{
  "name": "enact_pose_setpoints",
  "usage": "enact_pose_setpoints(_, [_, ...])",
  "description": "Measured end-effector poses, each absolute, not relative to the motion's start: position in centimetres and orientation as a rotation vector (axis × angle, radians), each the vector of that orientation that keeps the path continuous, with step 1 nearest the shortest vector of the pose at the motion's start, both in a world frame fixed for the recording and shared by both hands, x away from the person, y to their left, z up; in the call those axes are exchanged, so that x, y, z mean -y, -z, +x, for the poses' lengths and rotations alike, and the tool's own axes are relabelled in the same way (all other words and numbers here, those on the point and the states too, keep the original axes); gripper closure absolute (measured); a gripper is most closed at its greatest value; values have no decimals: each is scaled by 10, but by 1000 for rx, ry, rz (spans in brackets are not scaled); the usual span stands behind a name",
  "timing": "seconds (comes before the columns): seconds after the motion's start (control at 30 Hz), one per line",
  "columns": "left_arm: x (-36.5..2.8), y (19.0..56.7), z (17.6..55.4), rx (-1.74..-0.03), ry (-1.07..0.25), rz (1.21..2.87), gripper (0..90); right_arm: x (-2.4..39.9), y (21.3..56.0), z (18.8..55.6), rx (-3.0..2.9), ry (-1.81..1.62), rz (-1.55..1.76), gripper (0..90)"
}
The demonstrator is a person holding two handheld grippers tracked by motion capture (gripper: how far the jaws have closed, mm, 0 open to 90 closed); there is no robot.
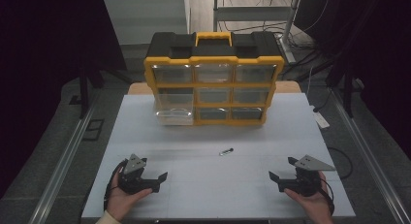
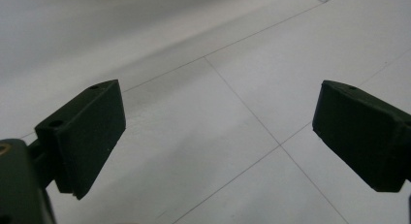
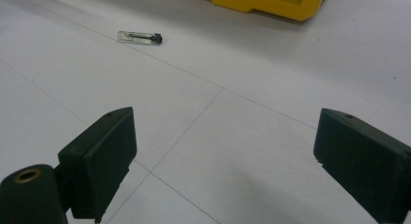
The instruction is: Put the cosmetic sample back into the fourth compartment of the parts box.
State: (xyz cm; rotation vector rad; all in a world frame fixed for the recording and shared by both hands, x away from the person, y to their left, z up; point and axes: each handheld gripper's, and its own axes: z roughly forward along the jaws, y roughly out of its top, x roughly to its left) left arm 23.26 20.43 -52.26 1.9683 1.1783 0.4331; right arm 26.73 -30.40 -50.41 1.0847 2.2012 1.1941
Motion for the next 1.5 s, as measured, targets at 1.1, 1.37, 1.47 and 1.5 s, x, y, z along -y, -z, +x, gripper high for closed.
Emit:
enact_pose_setpoints(1.1, [-207, 520, 238, -1154, -436, 1950, 55, 301, 507, 269, -2213, -1186, 1123, 104])
enact_pose_setpoints(1.37, [-205, 517, 238, -1135, -449, 1946, 57, 296, 506, 268, -2204, -1165, 1130, 109])
enact_pose_setpoints(1.47, [-205, 517, 238, -1134, -447, 1946, 57, 294, 505, 269, -2207, -1157, 1131, 109])
enact_pose_setpoints(1.5, [-204, 517, 238, -1132, -447, 1946, 57, 293, 506, 270, -2210, -1161, 1127, 109])
